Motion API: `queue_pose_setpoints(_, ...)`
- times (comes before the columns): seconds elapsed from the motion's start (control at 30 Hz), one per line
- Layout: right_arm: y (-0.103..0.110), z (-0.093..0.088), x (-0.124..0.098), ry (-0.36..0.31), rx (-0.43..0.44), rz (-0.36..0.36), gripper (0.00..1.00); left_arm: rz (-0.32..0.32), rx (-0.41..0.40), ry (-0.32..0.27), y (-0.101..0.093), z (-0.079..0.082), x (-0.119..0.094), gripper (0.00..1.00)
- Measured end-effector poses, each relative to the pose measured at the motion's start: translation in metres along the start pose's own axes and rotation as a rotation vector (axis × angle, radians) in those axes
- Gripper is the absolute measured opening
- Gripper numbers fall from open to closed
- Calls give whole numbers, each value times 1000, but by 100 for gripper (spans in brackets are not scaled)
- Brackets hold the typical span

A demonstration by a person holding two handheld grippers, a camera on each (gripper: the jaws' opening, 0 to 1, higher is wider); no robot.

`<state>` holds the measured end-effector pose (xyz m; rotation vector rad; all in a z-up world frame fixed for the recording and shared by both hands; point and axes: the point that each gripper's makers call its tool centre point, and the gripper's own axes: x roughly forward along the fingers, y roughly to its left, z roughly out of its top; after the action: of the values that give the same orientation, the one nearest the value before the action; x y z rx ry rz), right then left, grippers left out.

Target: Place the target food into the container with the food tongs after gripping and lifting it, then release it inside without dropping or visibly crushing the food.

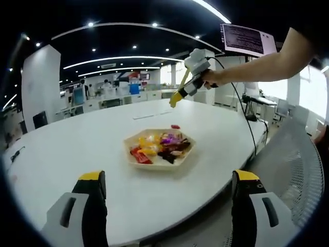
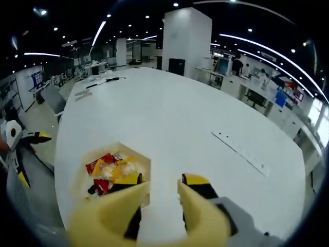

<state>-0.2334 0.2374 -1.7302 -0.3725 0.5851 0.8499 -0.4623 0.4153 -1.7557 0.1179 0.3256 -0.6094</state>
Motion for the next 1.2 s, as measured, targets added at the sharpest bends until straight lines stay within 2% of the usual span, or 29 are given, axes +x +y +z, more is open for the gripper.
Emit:
queue_pose_setpoints(0.3, -20, -33, 21, 49, 27, -3, 30, 1, 1, 14, 1, -2, 0, 98)
queue_pose_setpoints(0.5, -37, -52, 39, 89, 11, -7, 30, 2, 0, 18, 1, -3, 1, 97)
queue_pose_setpoints(0.73, -45, -76, 55, 120, 0, -15, 30, -9, -2, 34, -1, -6, 1, 97)
queue_pose_setpoints(0.93, -46, -85, 63, 133, -1, -22, 29, -10, -3, 31, -1, -5, 1, 97)
queue_pose_setpoints(0.97, -42, -81, 63, 106, 29, 4, 30, -11, -3, 32, -1, -6, 1, 97)
queue_pose_setpoints(1.03, -45, -85, 59, 123, 91, -11, 27, -16, -7, 43, -1, -7, 1, 95)
queue_pose_setpoints(1.2, -39, -83, 58, 119, 90, -21, 23, -20, -8, 52, -2, -9, 1, 94)
